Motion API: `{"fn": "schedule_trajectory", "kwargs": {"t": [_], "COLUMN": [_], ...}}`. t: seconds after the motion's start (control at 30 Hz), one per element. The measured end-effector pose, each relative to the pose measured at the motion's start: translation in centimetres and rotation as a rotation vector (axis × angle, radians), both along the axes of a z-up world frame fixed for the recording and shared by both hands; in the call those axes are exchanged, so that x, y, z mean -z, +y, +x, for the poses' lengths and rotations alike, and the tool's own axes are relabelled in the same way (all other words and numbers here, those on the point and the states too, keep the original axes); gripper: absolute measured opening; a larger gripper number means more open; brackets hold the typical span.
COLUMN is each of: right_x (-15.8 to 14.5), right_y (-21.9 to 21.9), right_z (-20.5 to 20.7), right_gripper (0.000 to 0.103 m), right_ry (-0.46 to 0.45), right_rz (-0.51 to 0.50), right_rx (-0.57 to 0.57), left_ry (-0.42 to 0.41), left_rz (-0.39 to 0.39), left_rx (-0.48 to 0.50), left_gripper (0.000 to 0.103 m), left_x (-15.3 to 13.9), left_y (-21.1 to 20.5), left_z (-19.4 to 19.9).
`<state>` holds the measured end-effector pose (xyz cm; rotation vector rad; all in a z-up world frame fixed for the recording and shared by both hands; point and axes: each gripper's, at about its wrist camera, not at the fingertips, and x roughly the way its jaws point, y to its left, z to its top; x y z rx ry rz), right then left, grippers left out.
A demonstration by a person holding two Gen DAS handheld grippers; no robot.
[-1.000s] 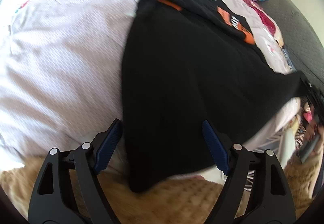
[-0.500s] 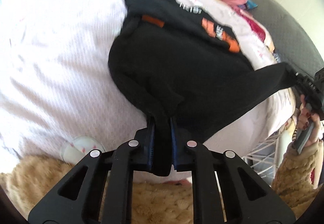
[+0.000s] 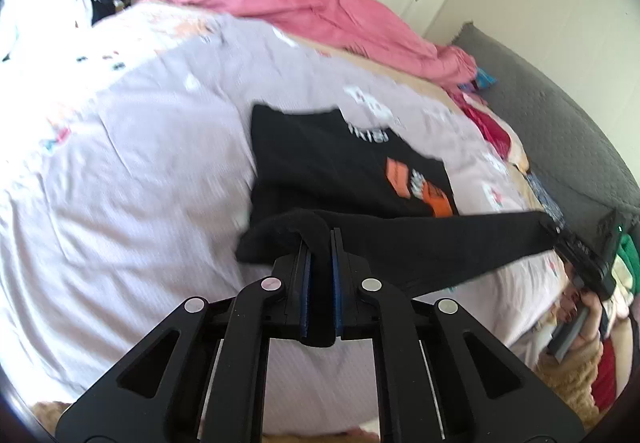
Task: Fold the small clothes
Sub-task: 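Lift the hem with both grippers and fold it over toward the collar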
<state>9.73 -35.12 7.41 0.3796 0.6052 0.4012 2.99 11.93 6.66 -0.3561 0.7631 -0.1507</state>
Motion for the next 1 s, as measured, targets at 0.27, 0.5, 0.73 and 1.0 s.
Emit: {"fn": "schedule_trajectory", "kwargs": {"t": [0.27, 0.5, 0.73, 1.0], "right_x": [-1.1, -1.8, -1.7, -1.0], "right_y": [0.4, 1.0, 1.3, 1.5], "right_z": [2.4, 4.9, 7.8, 11.0], "right_gripper": [0.007, 0.007, 0.007, 0.007], "right_ry": [-0.019, -0.034, -0.025, 0.002], "right_rz": [0.019, 0.008, 0.008, 0.021], "right_rx": [0.014, 0.022, 0.036, 0.061], "left_ry": [-0.042, -0.057, -0.071, -0.082], "left_rz": [-0.024, -0.048, -0.060, -0.074], "left_rx": [-0.023, -0.035, -0.045, -0.082], "left_gripper": [0.003, 0.003, 0.003, 0.003], "left_x": [-1.6, -2.1, -2.7, -2.4], "left_y": [1.6, 2.7, 3.0, 3.4], "left_z": [3.5, 6.4, 9.8, 13.5]}}
